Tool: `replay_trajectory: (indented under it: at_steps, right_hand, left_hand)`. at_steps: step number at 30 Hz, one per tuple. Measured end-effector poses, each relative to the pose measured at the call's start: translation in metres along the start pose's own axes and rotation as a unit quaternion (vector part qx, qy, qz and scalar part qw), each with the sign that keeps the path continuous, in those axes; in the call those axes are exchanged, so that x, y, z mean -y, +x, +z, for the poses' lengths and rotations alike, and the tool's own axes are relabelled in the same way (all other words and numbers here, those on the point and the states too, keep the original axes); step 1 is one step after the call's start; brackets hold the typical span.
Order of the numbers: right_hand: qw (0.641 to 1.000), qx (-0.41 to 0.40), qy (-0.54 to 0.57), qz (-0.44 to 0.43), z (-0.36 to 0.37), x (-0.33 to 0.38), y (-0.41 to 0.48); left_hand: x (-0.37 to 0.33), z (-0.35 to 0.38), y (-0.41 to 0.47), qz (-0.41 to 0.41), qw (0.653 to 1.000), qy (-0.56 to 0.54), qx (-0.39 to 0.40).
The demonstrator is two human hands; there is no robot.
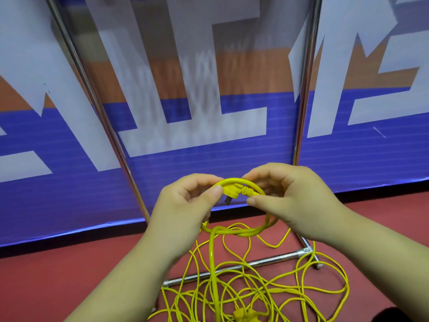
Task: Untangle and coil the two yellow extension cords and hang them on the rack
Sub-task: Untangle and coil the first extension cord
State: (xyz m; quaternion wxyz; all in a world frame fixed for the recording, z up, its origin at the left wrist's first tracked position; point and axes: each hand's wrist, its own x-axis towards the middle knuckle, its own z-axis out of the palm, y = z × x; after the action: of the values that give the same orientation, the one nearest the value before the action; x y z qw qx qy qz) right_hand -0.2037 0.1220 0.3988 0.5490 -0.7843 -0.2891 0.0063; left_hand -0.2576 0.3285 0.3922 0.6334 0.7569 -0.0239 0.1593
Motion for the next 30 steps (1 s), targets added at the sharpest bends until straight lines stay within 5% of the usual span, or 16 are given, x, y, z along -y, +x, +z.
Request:
replay_trajectory:
  at_steps: [7, 12, 16, 20, 30]
  right_hand:
    - [0.992, -0.095, -0.059, -0.062, 0.0, 0.011, 0.0]
    - [0.985, -0.143, 0.097, 0.013, 0.002, 0.015, 0.005]
    - [0.968, -0.152, 0.17, 0.105, 0.003, 0.01, 0.008]
    - [0.956, -0.153, 0.201, 0.152, 0.004, 0.004, 0.011]
    - [0.959, -0.152, 0.178, 0.16, 0.001, -0.001, 0.014]
  left_hand:
    - [-0.003, -0.004, 0.003, -0.093, 0.983, -0.156, -0.012]
    - [-0.004, -0.009, 0.003, -0.099, 0.986, -0.126, -0.037]
    - [-0.005, -0.016, 0.001, -0.057, 0.995, -0.076, 0.015]
    - [-0.011, -0.015, -0.002, -0.044, 0.996, -0.023, 0.069]
    - [-0.013, -0.014, -0.002, -0.001, 0.999, 0.042, -0.006]
